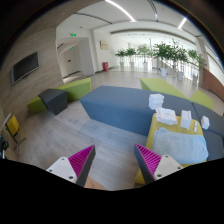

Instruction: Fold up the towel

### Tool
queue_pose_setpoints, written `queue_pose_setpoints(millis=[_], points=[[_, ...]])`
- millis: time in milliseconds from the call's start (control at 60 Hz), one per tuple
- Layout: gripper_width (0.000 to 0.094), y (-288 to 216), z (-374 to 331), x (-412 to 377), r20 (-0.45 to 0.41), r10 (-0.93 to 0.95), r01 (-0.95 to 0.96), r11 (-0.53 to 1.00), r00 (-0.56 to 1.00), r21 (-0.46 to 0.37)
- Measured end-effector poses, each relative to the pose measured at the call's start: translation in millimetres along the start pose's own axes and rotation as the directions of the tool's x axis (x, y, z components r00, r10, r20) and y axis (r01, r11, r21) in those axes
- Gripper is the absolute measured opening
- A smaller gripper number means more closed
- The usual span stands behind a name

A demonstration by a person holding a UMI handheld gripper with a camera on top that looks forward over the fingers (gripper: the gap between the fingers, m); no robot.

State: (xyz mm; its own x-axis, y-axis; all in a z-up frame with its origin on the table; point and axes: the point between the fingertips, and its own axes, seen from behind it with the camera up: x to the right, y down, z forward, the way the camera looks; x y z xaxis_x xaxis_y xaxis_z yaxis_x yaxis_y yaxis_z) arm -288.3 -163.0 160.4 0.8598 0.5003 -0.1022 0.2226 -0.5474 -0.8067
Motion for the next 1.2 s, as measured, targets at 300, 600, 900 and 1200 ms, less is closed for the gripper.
queue_pose_setpoints(millis=[300, 600, 900, 1200], points=[[0.0807, 10, 64, 91, -0.130, 0.000, -0.002, 1.000, 0.991, -0.021], [0.0713, 58, 156, 201, -0.286, -0.029, -0.010, 0.991, 0.958, -0.133], [0.0043, 73, 157, 234, -0.365, -0.065, 0.033, 0.995, 0.929, -0.094], [0.0009, 23, 115, 260, -0.327, 0.054, -0.041, 0.998, 0.944, 0.049]])
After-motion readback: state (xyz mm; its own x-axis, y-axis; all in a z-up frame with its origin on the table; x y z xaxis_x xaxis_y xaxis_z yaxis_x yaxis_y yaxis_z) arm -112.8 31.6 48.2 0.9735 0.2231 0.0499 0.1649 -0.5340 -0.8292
